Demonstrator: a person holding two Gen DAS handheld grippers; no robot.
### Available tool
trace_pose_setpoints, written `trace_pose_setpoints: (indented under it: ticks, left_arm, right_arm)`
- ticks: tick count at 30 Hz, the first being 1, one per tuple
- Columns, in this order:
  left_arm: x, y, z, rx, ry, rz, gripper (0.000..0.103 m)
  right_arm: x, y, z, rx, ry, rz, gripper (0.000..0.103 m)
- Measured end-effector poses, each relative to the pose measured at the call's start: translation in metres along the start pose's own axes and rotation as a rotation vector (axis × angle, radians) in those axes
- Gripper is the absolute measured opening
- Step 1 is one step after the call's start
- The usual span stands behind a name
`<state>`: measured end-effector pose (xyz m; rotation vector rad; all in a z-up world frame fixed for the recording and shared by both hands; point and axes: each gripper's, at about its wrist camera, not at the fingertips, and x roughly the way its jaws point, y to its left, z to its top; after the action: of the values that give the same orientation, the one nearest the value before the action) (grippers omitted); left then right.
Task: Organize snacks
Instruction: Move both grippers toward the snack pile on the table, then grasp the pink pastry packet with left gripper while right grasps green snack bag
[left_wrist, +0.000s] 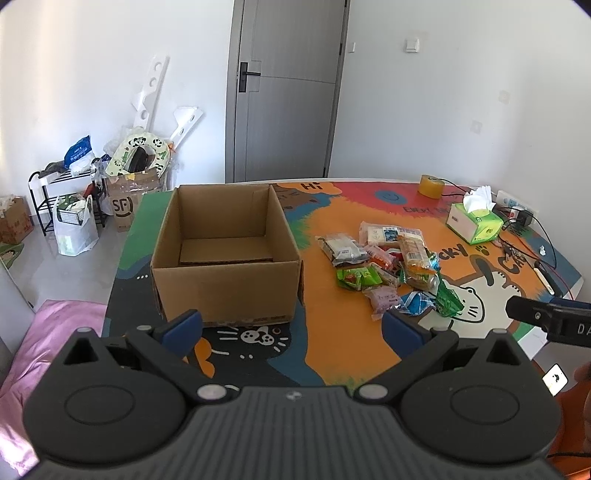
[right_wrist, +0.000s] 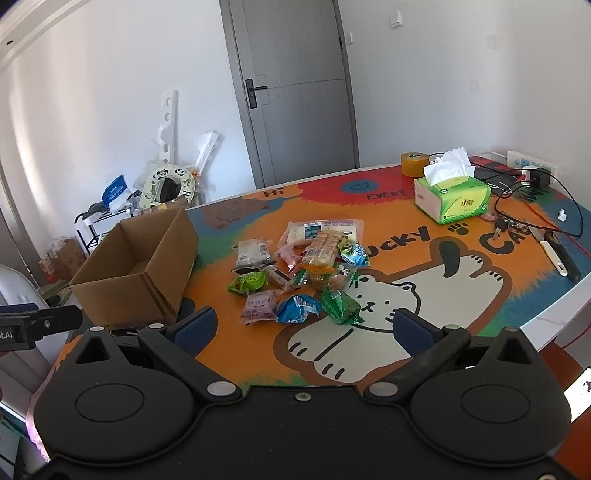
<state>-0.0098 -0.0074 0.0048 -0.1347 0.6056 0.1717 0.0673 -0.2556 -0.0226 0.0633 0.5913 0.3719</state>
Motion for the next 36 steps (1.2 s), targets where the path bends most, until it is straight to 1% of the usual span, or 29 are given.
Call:
trace_pose_setpoints:
  ticks: [19,21,24,28,33,36]
  left_arm:
    - [0.005,-0.004,-0.001,0.001,0.006,-0.011,0.103]
    - [0.007,-0.003,0.000,-0.006,-0.003,-0.009,0.103]
    - [0.011,-0.005,0.001,-0.004,-0.019,0.015,0.103]
    - [0.021,-0.009,0.004,-0.011,-0.027,0.015,0.103]
    - [0.036,-0.025,0.004,0.017,-0.056,-0.009,0.103]
    - [0.046,-0.035,0.003,0.024,-0.059,-0.032,0.103]
  right_arm:
    - [0.002,0.000,0.000,-0.003,0.004,-0.006,0.103]
    - [0.004,-0.002,-0.001,-0.002,0.004,-0.006,0.103]
    - [0.009,-0.004,-0.001,-0.001,0.002,-0.020,0.103]
    - [0.016,-0.010,-0.001,-0.002,-0.013,-0.037,0.103]
    - [0.027,-0.023,-0.004,0.015,-0.018,-0.057,0.103]
    - [0.033,-0.031,-0.006,0.022,-0.042,-0.072,0.103]
